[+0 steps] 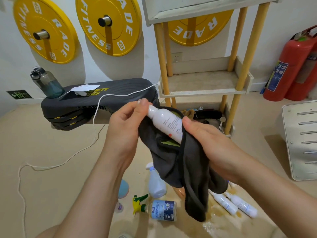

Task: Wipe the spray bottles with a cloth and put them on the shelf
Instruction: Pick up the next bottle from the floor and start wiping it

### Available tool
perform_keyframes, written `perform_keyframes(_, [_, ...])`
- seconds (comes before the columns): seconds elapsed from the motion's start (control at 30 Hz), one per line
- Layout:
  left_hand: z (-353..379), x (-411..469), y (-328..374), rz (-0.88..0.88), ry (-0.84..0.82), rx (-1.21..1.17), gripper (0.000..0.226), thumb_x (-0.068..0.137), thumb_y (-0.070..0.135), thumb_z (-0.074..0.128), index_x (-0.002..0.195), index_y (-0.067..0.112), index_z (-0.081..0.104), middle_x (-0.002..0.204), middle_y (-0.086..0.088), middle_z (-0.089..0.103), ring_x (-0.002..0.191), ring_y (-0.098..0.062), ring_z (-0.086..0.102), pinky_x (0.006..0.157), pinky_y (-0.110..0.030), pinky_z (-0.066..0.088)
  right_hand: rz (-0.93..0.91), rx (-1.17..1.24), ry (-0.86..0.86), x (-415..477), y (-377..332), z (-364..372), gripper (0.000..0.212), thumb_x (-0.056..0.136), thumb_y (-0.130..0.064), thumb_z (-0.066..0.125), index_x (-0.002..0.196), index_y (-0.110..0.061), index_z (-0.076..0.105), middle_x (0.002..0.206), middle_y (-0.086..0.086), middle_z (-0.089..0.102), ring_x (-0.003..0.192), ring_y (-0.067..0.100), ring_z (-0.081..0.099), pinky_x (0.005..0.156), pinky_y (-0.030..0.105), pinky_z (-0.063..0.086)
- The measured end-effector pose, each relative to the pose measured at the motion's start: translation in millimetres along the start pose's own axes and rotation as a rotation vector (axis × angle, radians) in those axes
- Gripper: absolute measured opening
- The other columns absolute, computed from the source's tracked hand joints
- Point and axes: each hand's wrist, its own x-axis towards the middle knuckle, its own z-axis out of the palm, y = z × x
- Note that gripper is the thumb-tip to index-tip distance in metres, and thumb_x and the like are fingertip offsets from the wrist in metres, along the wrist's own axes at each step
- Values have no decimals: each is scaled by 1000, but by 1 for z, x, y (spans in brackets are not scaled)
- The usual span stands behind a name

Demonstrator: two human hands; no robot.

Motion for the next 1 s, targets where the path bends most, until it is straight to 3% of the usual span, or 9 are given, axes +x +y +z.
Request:
perform_keyframes(0.13, [2, -4, 0, 60, -122, 186, 21, 77, 36, 67, 82, 16, 63, 73, 2, 62, 71, -10, 56, 59, -24, 48, 83, 203, -181, -6, -5, -7, 42, 84, -37, 61, 115, -11, 69, 111, 15, 73, 103, 26, 71, 91, 36, 58])
perform_keyframes(0.23, [2, -5, 0, 188, -208, 402, 29, 81, 43, 75, 74, 21, 57, 67, 3, 52, 65, -10, 47, 56, -21, 42, 33, -72, -251, -10, -12, -14, 41, 80, -37, 70, 116, -19, 67, 102, 2, 75, 94, 16, 73, 80, 29, 60])
perform_keyframes(0.33, [-5, -3, -1, 342, -197, 662, 42, 78, 57, 62, 68, 17, 51, 65, -3, 46, 61, -18, 41, 55, -31, 36, -80, -501, -179, -10, -17, -18, 49, 75, -58, 75, 112, -30, 64, 103, -2, 69, 95, 14, 69, 87, 44, 58])
perform_keyframes(0.4, [-3, -5, -1, 401, -151, 704, 45, 78, 56, 59, 61, 17, 46, 58, 4, 40, 56, -8, 36, 51, -22, 30, -158, -665, -139, -13, -21, -16, 51, 69, -67, 68, 107, -34, 60, 97, -6, 65, 88, 10, 65, 81, 44, 57])
perform_keyframes(0.5, [12, -14, -7, 307, -141, 642, 51, 76, 53, 59, 51, 16, 34, 50, 10, 29, 51, -6, 28, 48, -22, 25, -248, -836, -106, -14, -18, -9, 49, 75, -66, 66, 108, -33, 53, 92, -8, 65, 81, 8, 63, 75, 40, 55])
perform_keyframes(0.6, [26, -20, -21, 153, -130, 823, 58, 78, 55, 53, 55, 3, 43, 47, -2, 31, 49, -17, 33, 50, -35, 34, -291, -949, -26, -10, -2, 3, 45, 82, -59, 63, 113, -29, 50, 91, -8, 63, 81, 11, 59, 74, 39, 52])
perform_keyframes(0.7, [26, -19, -21, 138, -90, 906, 58, 82, 59, 51, 56, 7, 49, 46, -6, 36, 48, -21, 37, 51, -36, 38, -241, -831, -43, -5, 3, 3, 41, 81, -55, 65, 112, -29, 57, 87, -8, 64, 77, 8, 59, 73, 38, 53])
perform_keyframes(0.83, [16, -17, -6, 171, -213, 893, 67, 84, 63, 59, 45, 10, 49, 41, -6, 44, 43, -11, 39, 49, -32, 35, -46, -602, -268, -2, -6, -15, 43, 79, -51, 75, 105, -18, 66, 92, 6, 71, 86, 23, 70, 86, 51, 56])
perform_keyframes(1.0, [4, -16, 9, 77, -382, 752, 42, 70, 62, 62, 56, 23, 71, 52, -3, 66, 48, -8, 49, 49, -18, 38, 122, -427, -421, -3, -9, -31, 40, 82, -26, 78, 115, -10, 62, 109, 18, 71, 99, 34, 71, 92, 51, 55])
